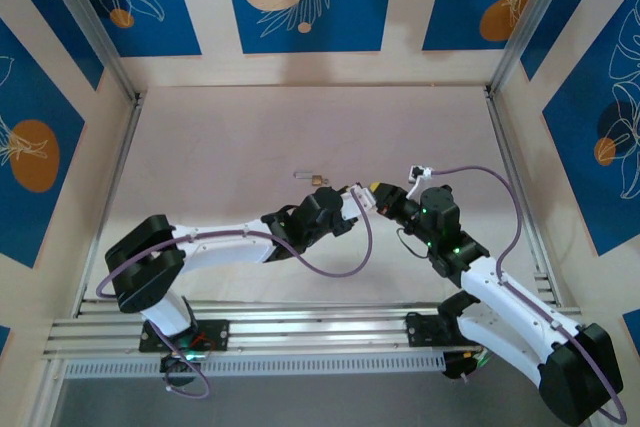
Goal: Unlock with the key
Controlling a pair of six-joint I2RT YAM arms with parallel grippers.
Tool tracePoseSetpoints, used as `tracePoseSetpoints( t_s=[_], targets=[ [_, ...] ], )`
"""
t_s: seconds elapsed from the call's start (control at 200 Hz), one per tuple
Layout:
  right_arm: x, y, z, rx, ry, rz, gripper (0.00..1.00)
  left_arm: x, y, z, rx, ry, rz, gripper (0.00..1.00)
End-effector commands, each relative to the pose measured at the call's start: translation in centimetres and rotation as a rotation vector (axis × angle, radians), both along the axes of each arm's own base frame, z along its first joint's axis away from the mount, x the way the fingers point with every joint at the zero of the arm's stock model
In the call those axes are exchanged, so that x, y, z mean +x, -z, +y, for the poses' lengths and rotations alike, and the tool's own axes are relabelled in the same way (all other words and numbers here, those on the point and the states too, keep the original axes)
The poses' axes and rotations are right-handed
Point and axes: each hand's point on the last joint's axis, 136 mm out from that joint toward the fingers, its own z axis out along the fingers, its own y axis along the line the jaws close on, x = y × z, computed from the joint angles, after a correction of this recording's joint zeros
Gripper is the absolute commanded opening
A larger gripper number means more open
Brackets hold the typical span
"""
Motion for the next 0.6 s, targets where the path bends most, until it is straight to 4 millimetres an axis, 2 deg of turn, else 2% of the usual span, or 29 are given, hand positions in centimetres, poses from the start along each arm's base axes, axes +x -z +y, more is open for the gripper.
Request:
tracePoseSetpoints(
  t_s=[0.0,0.595],
  targets=[
    [0.19,-1.1,-0.24,0.035,0.018,-0.019,0.0,-0.3,-1.29,-0.42,-0.057,-0.004,-0.014,0.19],
    [0.49,-0.51,0.48,0.074,-0.003,0.011,0.0,-0.27,-1.23,-0.61,-0.062,-0.003,-0.007,0.18]
  ],
)
